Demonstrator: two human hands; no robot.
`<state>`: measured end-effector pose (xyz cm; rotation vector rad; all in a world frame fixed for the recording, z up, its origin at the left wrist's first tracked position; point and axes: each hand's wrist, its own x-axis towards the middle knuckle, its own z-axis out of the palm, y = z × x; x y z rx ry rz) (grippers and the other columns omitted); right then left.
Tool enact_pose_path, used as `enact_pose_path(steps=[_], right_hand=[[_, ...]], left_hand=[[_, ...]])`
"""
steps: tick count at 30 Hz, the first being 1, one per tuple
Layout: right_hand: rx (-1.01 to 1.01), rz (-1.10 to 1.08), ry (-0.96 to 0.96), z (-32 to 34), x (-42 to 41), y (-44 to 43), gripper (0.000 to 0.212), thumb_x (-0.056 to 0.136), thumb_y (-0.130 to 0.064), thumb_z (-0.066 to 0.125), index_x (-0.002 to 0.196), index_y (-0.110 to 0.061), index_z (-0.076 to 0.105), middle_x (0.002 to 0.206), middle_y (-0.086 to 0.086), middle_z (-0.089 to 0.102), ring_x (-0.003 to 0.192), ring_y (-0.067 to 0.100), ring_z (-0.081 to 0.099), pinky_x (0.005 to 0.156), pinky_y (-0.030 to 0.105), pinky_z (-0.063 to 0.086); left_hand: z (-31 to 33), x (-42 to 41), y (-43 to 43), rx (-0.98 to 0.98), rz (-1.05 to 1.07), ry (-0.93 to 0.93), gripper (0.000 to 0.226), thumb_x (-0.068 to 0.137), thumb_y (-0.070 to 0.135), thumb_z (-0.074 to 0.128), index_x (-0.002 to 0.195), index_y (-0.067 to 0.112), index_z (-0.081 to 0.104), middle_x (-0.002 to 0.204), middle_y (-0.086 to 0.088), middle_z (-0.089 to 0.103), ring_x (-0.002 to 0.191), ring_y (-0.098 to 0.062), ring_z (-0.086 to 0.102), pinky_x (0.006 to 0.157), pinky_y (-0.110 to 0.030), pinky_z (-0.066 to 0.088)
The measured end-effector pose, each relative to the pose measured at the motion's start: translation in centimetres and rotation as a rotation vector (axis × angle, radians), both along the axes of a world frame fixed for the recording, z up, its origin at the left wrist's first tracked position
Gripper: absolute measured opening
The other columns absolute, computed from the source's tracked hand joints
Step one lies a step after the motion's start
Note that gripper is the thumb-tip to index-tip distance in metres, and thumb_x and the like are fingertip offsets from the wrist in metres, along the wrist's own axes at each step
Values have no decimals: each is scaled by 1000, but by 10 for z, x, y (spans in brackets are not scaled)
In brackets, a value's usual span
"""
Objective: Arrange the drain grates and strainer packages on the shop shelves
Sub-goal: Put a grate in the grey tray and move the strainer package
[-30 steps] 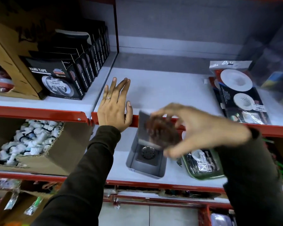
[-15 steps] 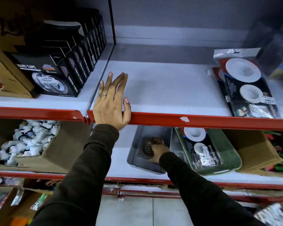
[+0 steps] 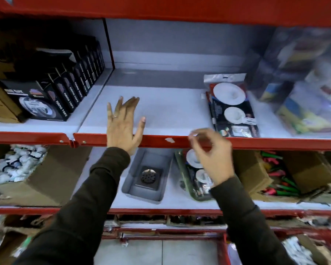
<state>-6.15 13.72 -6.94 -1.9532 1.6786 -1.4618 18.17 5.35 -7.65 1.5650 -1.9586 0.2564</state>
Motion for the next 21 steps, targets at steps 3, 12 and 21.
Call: enact_pose_path(steps=[3, 12, 21], right_hand=[[79, -454, 216, 10, -73, -23, 51, 90, -41, 56, 134, -16, 51, 132, 10, 57, 123, 30, 49, 103, 48, 37], [556, -386, 188, 26, -155, -53, 57, 92, -32, 48, 145, -12, 39, 142, 11, 54, 133, 34, 47, 118, 56, 11], [843, 411, -849, 31, -200, -11, 41, 78, 12, 57, 119, 7, 57, 108, 26, 62, 73, 20, 67, 58, 22, 60]], left_hand=[[15, -75, 1, 73, -41, -70, 58, 99, 47, 25, 145, 20, 46, 150, 1, 50, 150, -23, 30, 125, -57, 3], [28, -227, 9, 494, -46, -69, 56, 100, 42, 20, 128, 22, 65, 150, 0, 49, 149, -23, 29, 114, -60, -23], [45, -183, 57, 822, -362, 965, 17, 77, 32, 72, 79, 15, 69, 72, -7, 56, 54, -11, 46, 61, -27, 34]])
